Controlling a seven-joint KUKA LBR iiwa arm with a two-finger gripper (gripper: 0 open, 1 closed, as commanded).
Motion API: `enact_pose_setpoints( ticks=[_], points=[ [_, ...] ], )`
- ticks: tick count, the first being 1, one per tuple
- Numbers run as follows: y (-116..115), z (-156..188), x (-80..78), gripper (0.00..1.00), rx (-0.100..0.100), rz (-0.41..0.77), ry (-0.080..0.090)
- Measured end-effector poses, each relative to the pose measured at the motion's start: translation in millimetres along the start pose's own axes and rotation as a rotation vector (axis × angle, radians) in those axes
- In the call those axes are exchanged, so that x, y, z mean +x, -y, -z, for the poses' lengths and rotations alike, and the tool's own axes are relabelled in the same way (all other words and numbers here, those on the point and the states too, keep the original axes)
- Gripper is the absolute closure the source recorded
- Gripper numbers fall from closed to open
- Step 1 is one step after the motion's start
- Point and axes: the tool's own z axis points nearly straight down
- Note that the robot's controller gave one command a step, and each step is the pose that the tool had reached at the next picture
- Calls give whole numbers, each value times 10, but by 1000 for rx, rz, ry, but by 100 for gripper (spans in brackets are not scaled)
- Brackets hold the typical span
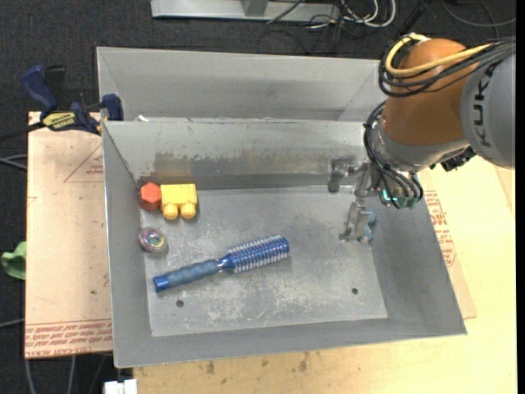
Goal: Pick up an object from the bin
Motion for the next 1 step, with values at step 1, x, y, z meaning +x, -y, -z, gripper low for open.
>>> enact_pose_setpoints(
  ticks=[1],
  points=[
    [-895, -804, -31, 0, -2, 285, 3]
  ],
)
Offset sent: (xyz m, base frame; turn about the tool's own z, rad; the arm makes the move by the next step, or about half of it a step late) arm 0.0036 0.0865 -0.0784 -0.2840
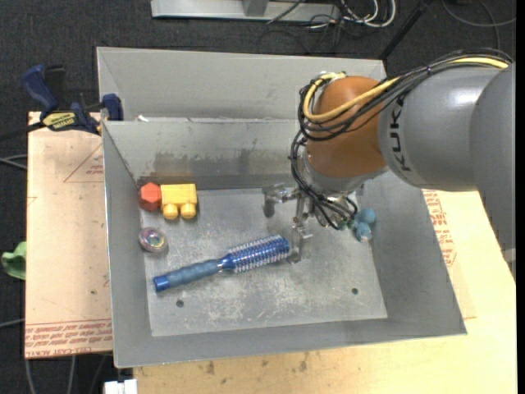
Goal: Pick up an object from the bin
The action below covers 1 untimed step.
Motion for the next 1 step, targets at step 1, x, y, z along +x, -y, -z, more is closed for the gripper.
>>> enact_pose_setpoints(
  ticks=[1],
  points=[
    [-120, -423, 58, 0, 1, -58, 0]
  ],
)
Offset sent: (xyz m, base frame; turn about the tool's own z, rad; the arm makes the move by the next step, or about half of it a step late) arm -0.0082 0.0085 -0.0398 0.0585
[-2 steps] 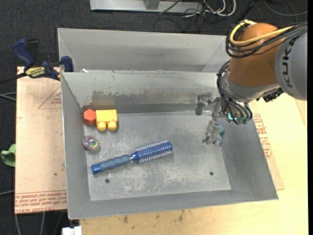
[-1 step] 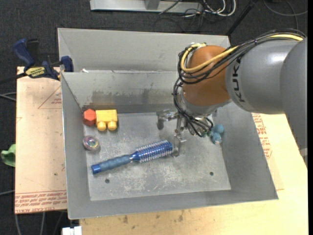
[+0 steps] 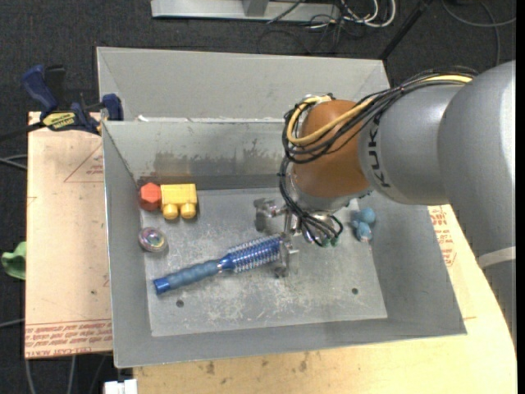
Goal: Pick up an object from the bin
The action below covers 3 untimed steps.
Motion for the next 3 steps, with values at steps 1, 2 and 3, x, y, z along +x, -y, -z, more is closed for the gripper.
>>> enact_pose_setpoints(
  ticks=[1, 2, 3],
  points=[
    [8, 17, -7, 100, 1, 1, 2],
    [113, 1400, -189, 100, 5, 40, 14],
    [150, 907, -461, 100, 2, 324, 3]
  ],
)
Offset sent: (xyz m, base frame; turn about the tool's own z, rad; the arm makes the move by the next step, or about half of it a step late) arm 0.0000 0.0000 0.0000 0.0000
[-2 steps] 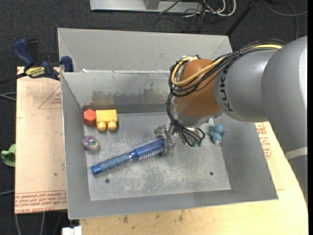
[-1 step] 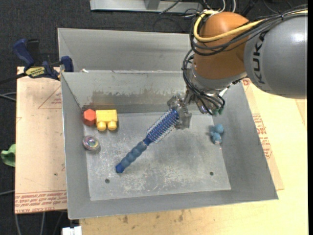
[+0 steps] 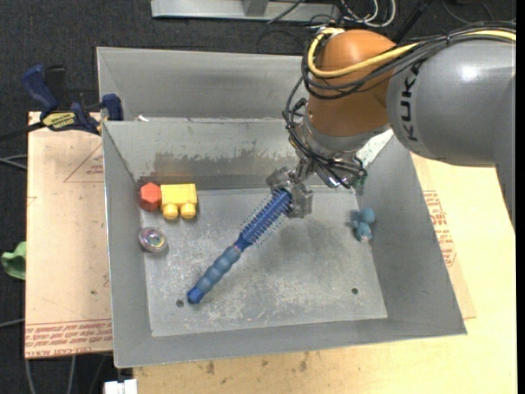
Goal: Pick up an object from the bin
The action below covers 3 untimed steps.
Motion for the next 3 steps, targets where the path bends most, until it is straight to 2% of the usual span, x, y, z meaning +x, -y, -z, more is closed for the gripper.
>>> enact_pose_setpoints(
  ticks=[1, 2, 3],
  points=[
    [-177, 1721, 114, 100, 7, 209, 10],
    [-179, 1673, 124, 0, 1, 209, 3],
    [-51, 420, 746, 0, -5, 231, -7]
  ],
)
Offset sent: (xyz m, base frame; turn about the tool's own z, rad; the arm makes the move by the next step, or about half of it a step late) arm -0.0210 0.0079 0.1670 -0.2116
